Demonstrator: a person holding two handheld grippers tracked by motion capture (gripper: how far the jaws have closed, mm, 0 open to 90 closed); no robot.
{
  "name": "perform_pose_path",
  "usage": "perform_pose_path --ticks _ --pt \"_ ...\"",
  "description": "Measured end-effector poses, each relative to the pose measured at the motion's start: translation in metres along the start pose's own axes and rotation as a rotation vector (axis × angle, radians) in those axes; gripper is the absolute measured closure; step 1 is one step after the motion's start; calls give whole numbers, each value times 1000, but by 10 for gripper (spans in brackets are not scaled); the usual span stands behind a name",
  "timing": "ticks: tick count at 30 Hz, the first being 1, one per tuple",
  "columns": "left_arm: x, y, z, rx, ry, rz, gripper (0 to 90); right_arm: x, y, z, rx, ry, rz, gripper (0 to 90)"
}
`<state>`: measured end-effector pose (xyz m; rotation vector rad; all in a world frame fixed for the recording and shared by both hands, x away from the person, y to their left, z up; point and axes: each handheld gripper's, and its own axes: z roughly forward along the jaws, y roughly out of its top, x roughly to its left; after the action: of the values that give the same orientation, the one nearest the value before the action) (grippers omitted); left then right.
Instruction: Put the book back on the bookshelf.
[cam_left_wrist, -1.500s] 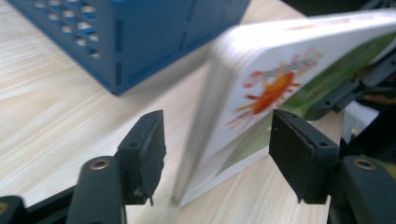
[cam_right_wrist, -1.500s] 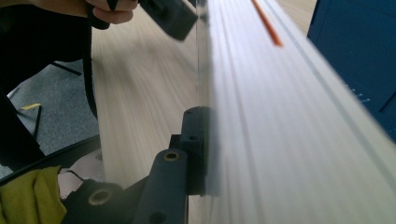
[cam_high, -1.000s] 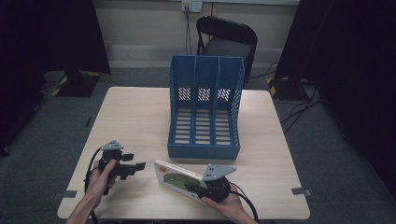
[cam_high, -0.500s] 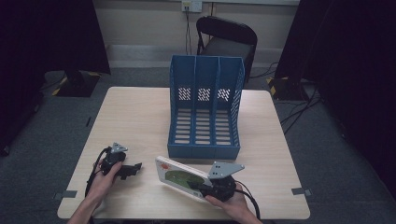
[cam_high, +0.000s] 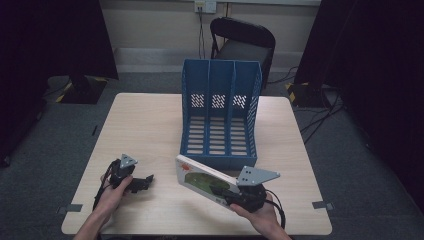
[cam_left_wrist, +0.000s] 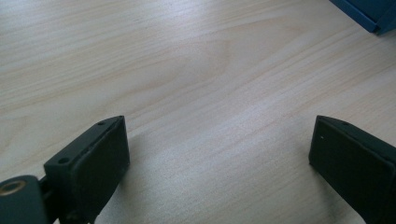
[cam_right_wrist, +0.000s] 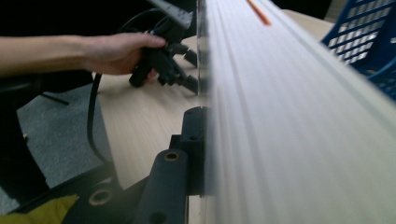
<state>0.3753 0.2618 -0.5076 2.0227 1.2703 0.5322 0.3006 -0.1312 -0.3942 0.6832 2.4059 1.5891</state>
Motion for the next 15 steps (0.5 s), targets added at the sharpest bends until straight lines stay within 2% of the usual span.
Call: perform_pose_path --ticks 4,7,15 --pt "0 0 0 9 -5 13 26 -5 10 -11 -24 -36 0 766" --pt "0 0 0 9 -6 13 21 -11 17 -19 -51 -46 10 766" --pt "0 0 0 9 -6 13 21 -26 32 -32 -72 -138 18 766"
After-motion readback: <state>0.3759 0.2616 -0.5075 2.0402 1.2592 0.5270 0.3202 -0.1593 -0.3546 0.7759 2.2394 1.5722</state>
